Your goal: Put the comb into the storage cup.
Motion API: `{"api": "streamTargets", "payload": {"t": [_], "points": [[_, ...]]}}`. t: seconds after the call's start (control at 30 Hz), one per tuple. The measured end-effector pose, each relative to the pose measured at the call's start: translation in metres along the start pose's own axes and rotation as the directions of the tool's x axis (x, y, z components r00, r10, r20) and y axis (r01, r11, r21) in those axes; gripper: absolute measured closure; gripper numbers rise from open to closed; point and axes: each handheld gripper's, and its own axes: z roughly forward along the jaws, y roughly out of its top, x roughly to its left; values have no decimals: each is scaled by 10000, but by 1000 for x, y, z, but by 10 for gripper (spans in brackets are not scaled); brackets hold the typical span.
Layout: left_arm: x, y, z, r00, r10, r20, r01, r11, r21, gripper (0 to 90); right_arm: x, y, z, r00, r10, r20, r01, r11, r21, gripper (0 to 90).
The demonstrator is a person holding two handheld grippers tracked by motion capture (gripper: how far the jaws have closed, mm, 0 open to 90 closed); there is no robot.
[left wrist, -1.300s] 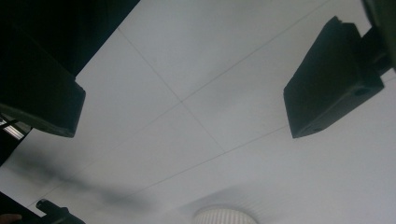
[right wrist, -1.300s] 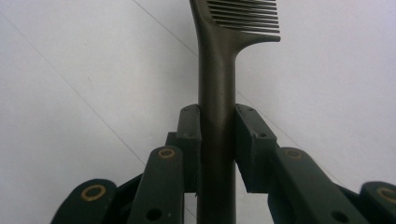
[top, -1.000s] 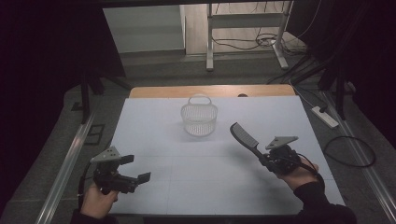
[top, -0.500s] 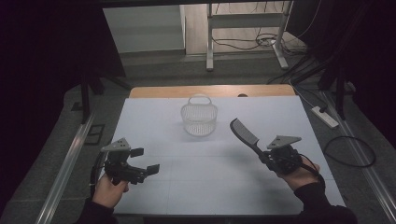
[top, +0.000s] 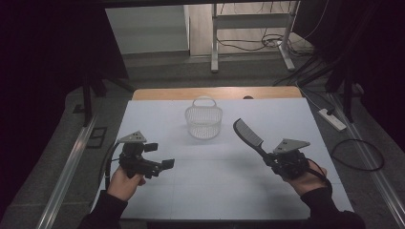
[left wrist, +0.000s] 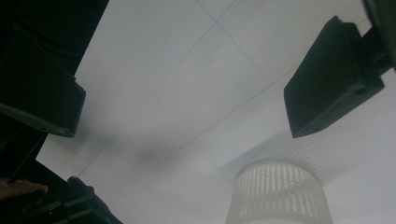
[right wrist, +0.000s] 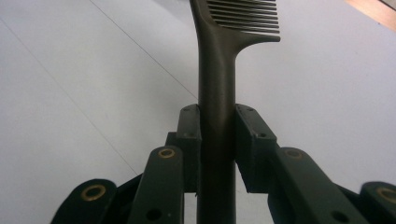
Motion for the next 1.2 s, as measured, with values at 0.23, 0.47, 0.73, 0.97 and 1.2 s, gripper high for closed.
{"api": "streamTargets", "payload": {"t": [0.23,0.47,0.73,0.97,1.2], "points": [[-2,12,10,9999,41,158,-42,10000,57,0,4,3,-3,9998,-202,-36,201,9992,-345,726],[0,19,22,9993,-32,381,27,9999,116,0,9,5,-5,9994,-340,-87,335,9978,-575,726],[-4,31,31,9986,140,517,-145,9998,97,0,14,7,-6,9987,-474,-168,460,9961,-759,726],[-8,40,41,9971,249,715,-260,9996,139,0,19,8,-5,9979,-601,-236,578,9944,-886,726],[-9,48,50,9965,218,810,-234,9996,179,0,24,10,-5,9965,-797,-257,766,9915,-1047,726]]}}
